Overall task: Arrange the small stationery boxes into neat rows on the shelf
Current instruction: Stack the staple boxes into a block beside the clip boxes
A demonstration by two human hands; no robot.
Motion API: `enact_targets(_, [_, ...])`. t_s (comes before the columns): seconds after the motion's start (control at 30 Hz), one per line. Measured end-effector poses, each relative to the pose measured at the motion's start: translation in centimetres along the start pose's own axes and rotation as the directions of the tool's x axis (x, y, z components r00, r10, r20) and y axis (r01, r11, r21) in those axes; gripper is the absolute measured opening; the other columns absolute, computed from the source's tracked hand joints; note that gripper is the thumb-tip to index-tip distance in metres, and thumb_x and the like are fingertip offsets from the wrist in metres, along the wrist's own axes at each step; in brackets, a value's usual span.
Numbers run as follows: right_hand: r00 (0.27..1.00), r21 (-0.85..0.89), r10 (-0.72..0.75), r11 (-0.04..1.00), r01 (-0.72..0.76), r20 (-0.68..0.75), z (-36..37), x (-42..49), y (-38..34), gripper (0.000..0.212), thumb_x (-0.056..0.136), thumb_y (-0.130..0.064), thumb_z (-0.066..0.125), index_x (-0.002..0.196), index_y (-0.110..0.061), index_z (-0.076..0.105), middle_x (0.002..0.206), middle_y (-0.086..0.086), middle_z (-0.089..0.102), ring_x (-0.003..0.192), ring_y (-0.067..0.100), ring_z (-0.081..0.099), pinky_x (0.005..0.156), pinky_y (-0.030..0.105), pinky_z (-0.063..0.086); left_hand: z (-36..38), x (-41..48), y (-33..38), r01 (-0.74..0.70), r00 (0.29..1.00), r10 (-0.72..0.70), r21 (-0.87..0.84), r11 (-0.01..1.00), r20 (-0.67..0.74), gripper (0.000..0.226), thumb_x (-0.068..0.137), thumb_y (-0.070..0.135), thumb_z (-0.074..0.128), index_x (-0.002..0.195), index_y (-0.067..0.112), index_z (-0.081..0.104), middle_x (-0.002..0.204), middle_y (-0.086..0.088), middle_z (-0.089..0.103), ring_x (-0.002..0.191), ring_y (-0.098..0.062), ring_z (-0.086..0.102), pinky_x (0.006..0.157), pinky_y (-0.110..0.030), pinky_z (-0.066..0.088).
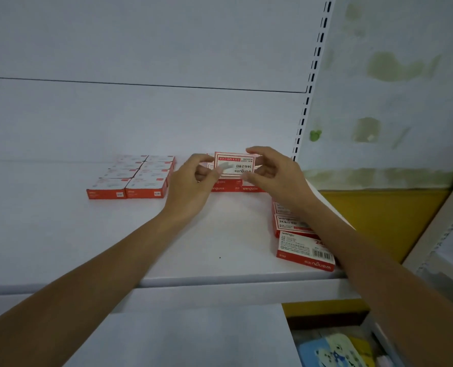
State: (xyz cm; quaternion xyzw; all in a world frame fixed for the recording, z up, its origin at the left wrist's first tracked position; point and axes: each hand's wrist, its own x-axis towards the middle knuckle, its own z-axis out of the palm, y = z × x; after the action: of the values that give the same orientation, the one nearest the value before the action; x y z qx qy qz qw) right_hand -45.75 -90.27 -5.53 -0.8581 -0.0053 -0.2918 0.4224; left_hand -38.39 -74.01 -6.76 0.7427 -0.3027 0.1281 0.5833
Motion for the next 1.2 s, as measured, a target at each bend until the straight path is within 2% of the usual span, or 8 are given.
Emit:
enact_targets(0.1, [0.999,-0.028,-0.032,0.999,0.032,0.009,0.1,-0.2,-0.1,0.054,0.071,-0.009,0.076,0.118,-0.023,0.055,0.092,-0.008,0.064,0.07,0.001,0.061,0.075,0.014,0.052,0.1,0.0,-0.1,0.004,1.0,-0.004,-0.016,1.0,0.007,0.026,0.086,0.025,0.06,0.11,0.013,0.057,0.07,0.006,0.057,0.058,0.007,0.053,0.055,-0.002,0.036])
enact_targets(0.3, [0.996,-0.18,-0.082,0.981,0.072,-0.047,0.0,-0.6,-0.3,0.039,0.07,-0.019,0.078,0.102,-0.021,0.054,0.09,-0.014,0.06,0.07,-0.003,0.059,0.067,0.014,0.051,0.3,-0.1,0.2,0.008,0.998,-0.005,-0.052,0.999,0.057,0.021,0.087,0.027,0.058,0.104,0.015,0.062,0.076,0.016,0.058,0.069,0.013,0.055,0.06,0.001,0.037])
enact_targets(0.47, [0.998,-0.148,-0.038,0.989,0.03,-0.053,0.1,-1.2,-1.2,0.042,0.066,-0.031,0.081,0.093,-0.018,0.052,0.082,-0.018,0.061,0.07,-0.001,0.063,0.065,0.013,0.051,0.4,0.1,0.7,0.328,0.935,-0.24,-0.388,0.861,0.26,0.018,0.085,0.016,0.061,0.103,0.014,0.061,0.089,0.003,0.068,0.077,-0.003,0.065,0.072,-0.017,0.054])
enact_targets(0.6, [0.998,-0.143,-0.055,0.988,0.061,0.044,0.2,-1.3,-1.7,0.029,0.077,-0.036,0.07,0.093,-0.013,0.062,0.091,-0.005,0.066,0.076,0.004,0.063,0.072,0.023,0.054,0.1,0.3,1.0,0.407,0.91,-0.287,-0.506,0.76,0.3,0.01,0.088,0.017,0.056,0.096,0.015,0.061,0.09,-0.005,0.07,0.077,-0.014,0.068,0.069,-0.031,0.058])
enact_targets(0.77, [0.985,-0.216,-0.164,0.961,0.171,0.054,0.1,-1.2,-1.6,0.048,0.077,-0.02,0.071,0.121,-0.016,0.052,0.11,-0.008,0.057,0.083,0.006,0.06,0.07,0.014,0.051,0.5,0.1,0.4,0.306,0.935,-0.204,-0.367,0.879,0.29,0.01,0.088,0.03,0.056,0.089,0.029,0.065,0.069,0.013,0.066,0.061,0.001,0.06,0.057,-0.018,0.053])
enact_targets(0.97, [0.96,-0.259,-0.231,0.929,0.266,0.157,0.1,-1.2,-1.1,0.049,0.074,-0.021,0.075,0.12,-0.018,0.058,0.111,-0.009,0.061,0.09,-0.002,0.056,0.077,0.005,0.043,0.6,0.1,-0.5,0.164,0.963,-0.123,-0.164,0.973,0.238,0.013,0.083,0.037,0.062,0.094,0.032,0.061,0.091,0.008,0.066,0.075,-0.002,0.063,0.056,-0.007,0.046])
enact_targets(1.1, [0.964,-0.368,-0.267,0.894,0.255,0.019,-0.1,-0.9,-0.5,0.046,0.073,-0.019,0.076,0.115,-0.01,0.06,0.11,0.003,0.064,0.085,0.004,0.055,0.077,0.015,0.049,0.8,0.3,-0.2,0.239,0.963,-0.192,-0.274,0.932,0.19,0.024,0.085,0.03,0.061,0.106,0.021,0.054,0.099,0.005,0.062,0.08,-0.004,0.063,0.065,-0.017,0.055])
enact_targets(1.2, [0.954,-0.341,-0.242,0.925,0.171,-0.178,-0.4,-0.5,-0.1,0.045,0.073,-0.011,0.075,0.114,-0.007,0.059,0.109,0.006,0.063,0.079,0.002,0.055,0.071,0.004,0.046,0.6,0.3,-0.3,0.149,0.985,-0.13,-0.188,0.971,0.112,0.018,0.085,0.025,0.058,0.103,0.022,0.054,0.093,0.017,0.059,0.077,0.005,0.06,0.066,-0.01,0.05])
